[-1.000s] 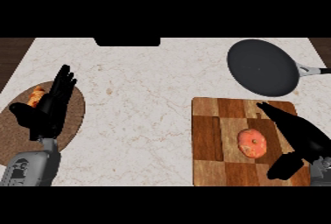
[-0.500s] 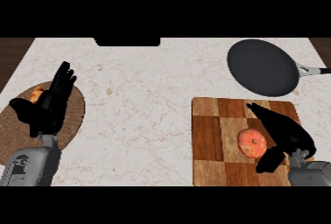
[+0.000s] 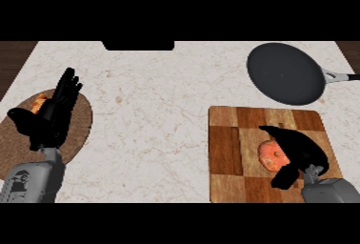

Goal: Pick the squash from the cutting board and place it in the pan

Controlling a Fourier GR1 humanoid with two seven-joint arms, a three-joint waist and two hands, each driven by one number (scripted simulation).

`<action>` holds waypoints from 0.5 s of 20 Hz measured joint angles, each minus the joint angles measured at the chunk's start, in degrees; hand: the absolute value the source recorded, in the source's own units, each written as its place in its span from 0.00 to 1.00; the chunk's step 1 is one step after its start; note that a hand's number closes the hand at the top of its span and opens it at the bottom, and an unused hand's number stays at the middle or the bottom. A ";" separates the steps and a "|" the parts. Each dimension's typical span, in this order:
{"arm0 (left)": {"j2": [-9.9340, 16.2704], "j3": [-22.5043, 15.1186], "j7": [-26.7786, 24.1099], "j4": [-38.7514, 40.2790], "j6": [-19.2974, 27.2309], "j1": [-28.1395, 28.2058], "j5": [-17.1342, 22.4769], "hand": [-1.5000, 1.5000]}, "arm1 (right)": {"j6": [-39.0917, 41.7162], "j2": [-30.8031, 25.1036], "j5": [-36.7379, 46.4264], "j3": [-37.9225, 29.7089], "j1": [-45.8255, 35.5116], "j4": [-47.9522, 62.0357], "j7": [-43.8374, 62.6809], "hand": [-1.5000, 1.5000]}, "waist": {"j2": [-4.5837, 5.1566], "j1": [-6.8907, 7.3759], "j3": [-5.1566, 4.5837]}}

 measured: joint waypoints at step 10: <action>-0.44 0.59 -0.67 0.75 -0.64 0.02 -0.10 0.50 | -2.65 -0.30 4.56 1.10 -0.72 2.75 -9.24 1.00 | -0.26 -0.04 -0.31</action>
